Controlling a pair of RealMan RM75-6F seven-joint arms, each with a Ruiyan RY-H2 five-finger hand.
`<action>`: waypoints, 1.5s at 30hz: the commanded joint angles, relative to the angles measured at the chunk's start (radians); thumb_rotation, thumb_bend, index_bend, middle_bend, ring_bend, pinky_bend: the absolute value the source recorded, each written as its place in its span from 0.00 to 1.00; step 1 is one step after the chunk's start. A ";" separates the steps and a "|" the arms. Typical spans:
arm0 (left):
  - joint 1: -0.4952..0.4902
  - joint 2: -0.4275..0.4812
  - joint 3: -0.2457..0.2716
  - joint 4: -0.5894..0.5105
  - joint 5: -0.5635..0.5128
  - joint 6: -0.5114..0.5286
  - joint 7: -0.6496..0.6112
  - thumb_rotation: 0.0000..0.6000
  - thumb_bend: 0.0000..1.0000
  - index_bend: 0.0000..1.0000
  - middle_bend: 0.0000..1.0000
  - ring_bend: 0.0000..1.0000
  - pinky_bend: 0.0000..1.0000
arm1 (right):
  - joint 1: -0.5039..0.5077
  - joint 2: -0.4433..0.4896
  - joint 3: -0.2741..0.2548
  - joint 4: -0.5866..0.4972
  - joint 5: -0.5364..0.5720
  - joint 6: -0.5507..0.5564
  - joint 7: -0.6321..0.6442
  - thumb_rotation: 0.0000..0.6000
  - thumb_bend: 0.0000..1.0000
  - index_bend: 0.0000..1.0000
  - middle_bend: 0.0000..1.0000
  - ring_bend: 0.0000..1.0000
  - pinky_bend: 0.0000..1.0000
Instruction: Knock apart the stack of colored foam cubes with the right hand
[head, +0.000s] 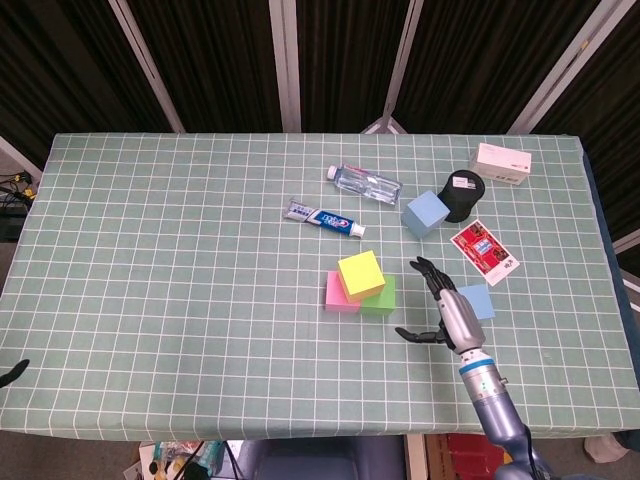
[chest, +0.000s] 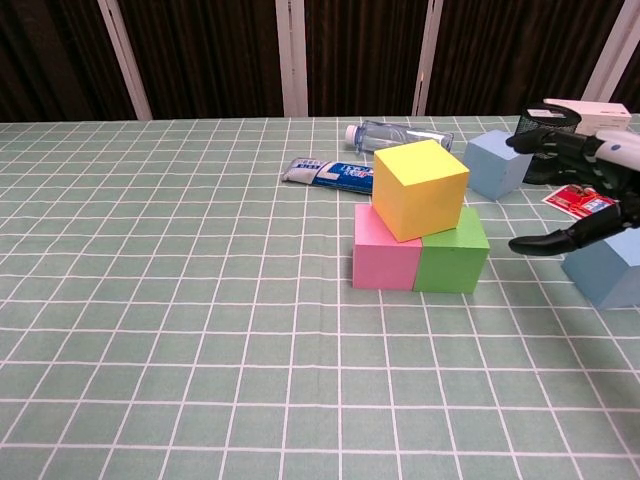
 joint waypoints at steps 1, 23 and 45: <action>0.001 0.000 -0.002 0.000 -0.003 0.000 -0.002 1.00 0.18 0.14 0.00 0.00 0.00 | 0.015 -0.040 0.007 0.036 0.026 -0.007 -0.028 1.00 0.16 0.11 0.04 0.09 0.08; 0.002 0.009 0.000 -0.009 -0.010 -0.009 -0.008 1.00 0.18 0.14 0.00 0.00 0.00 | 0.091 -0.224 0.050 0.223 0.125 -0.003 -0.208 1.00 0.16 0.11 0.04 0.10 0.08; 0.002 0.021 -0.003 -0.013 -0.023 -0.020 -0.026 1.00 0.18 0.14 0.00 0.00 0.00 | 0.124 -0.306 0.085 0.265 0.161 0.003 -0.253 1.00 0.16 0.16 0.14 0.27 0.08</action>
